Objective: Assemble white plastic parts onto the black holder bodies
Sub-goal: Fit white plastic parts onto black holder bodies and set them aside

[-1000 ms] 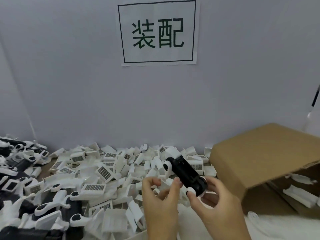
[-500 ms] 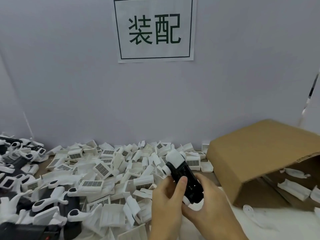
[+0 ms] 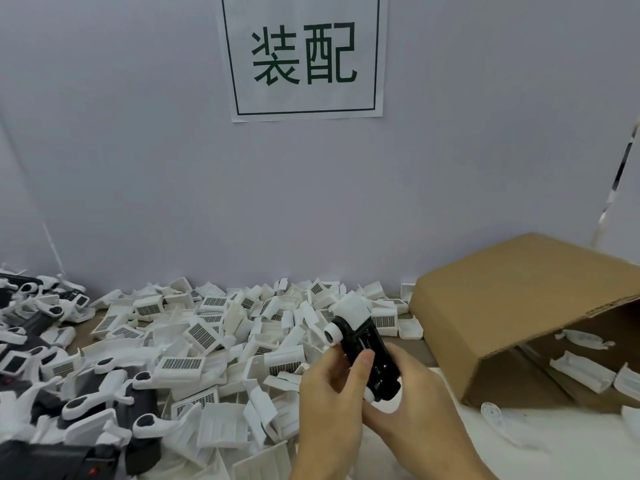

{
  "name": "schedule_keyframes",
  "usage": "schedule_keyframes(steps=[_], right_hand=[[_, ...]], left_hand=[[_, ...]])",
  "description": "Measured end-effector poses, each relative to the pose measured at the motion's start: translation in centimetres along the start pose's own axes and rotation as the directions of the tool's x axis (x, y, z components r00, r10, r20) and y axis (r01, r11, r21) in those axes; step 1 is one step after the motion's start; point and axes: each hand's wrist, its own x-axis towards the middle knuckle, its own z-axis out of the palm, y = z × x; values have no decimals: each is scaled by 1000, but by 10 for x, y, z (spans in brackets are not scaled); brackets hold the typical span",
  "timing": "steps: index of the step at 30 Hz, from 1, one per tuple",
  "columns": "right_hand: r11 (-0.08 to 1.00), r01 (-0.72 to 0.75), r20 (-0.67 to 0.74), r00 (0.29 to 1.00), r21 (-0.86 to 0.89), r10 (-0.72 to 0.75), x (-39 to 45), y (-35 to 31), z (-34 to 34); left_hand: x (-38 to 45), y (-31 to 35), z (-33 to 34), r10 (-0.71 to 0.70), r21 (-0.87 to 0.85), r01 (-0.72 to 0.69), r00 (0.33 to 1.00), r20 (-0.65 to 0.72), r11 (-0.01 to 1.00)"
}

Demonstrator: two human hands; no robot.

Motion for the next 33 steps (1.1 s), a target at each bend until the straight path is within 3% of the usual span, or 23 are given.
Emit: schedule_keyframes(steps=[5,10,14,19,23,33], right_hand=[[996,-42,135,990,78,31,0,3,-1],[955,46,-78,997,294,-24,-1,0,-13],[897,17,-52,999,443,7,-3,-5,-13],[824,-70,-108,982,562,157,2,-8,-9],[819,-52,-169,969,571,179,4,-6,-9],[885,-5,-289,944,466,157,4,-8,-13]], left_hand=[[-1,-6,1,56,87,-55,998,0,995],[1,-9,-2,220,256,-214,976,6,943],[-1,-14,-5,309,409,-319,947,93,855],[-3,-10,-4,395,531,-454,890,229,715],[-2,-8,-5,457,568,-546,835,306,616],[-5,-5,-6,471,617,-555,824,316,558]])
